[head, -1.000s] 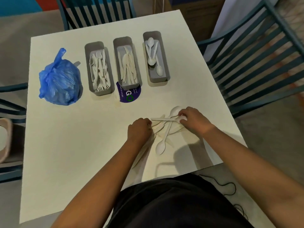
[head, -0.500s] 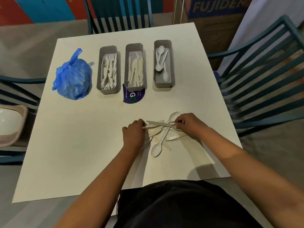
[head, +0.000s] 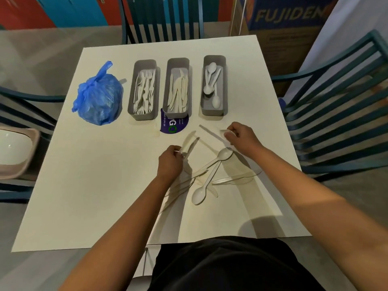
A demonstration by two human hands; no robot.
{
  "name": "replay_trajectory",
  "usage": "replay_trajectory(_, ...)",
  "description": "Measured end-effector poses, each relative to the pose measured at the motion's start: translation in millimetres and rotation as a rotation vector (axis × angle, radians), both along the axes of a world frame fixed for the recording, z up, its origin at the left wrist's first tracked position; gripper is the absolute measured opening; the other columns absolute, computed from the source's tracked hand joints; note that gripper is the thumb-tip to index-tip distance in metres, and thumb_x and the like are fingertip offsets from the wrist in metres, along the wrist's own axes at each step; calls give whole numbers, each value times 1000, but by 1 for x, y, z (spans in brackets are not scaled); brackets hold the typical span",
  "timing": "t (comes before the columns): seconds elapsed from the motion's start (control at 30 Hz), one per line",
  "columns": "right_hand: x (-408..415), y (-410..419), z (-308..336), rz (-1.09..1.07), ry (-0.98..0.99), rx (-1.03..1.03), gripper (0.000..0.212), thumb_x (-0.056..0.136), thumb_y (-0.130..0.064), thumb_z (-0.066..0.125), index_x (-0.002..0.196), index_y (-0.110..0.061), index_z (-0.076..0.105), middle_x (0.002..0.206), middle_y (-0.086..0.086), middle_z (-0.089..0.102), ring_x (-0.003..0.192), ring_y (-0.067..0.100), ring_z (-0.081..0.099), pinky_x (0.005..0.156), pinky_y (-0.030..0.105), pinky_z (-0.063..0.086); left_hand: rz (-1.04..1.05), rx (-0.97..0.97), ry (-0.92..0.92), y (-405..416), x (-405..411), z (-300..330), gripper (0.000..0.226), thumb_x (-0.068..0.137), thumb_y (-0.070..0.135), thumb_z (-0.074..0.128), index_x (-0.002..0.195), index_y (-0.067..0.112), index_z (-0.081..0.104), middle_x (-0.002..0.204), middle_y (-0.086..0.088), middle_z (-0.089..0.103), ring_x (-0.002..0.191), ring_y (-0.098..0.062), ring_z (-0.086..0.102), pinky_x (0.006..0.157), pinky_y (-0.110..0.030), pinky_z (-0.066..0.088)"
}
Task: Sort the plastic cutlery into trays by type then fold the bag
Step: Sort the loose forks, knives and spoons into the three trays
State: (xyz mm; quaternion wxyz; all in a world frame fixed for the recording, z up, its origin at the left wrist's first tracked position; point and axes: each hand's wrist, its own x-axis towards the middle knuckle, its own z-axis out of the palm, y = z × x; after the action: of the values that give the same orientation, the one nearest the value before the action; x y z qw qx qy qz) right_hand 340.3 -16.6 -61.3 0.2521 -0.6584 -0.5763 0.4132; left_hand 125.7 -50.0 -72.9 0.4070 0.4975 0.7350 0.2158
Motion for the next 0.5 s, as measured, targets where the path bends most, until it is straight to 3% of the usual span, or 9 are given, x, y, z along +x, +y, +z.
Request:
replay_trajectory(0.1, -6, 9, 3, -80, 50, 70, 23, 95, -8, 41, 114, -11, 54, 86, 10, 55, 62, 13, 47, 47, 8, 33, 153, -114, -310, 16, 3, 10, 44, 88, -8, 41, 129, 7, 46, 112, -13, 62, 86, -24, 62, 71, -34, 49)
replay_trajectory(0.17, -8, 17, 4, -101, 48, 91, 29, 94, -5, 35, 115, -13, 54, 88, 10, 54, 62, 12, 45, 44, 8, 31, 158, -100, -390, 25, 4, 15, 48, 88, -12, 38, 132, 9, 42, 105, -11, 59, 77, -16, 60, 72, -35, 52)
replay_trajectory(0.23, -10, 27, 5, -102, 36, 78, 28, 91, -3, 34, 107, -15, 55, 85, 10, 53, 63, 20, 45, 48, 19, 34, 119, -56, -374, 36, 5, 22, 50, 90, -11, 42, 132, 15, 43, 101, -8, 57, 77, -14, 62, 78, -38, 55)
replay_trajectory(0.3, -11, 39, 5, -123, 20, 77, 29, 89, -4, 34, 102, -19, 56, 81, 11, 53, 66, 25, 46, 55, 27, 34, 93, -2, -334, 48, 4, 30, 49, 91, -8, 45, 132, 18, 44, 101, -6, 56, 76, -13, 64, 71, -30, 56)
replay_trajectory(0.5, -16, 83, 12, -188, -131, 79, 29, 91, -9, 34, 103, -19, 59, 85, 11, 58, 72, 28, 51, 54, 28, 34, 61, 82, -159, 102, -2, 38, 38, 93, -2, 42, 128, 11, 51, 113, -11, 57, 63, -11, 63, 51, -14, 51)
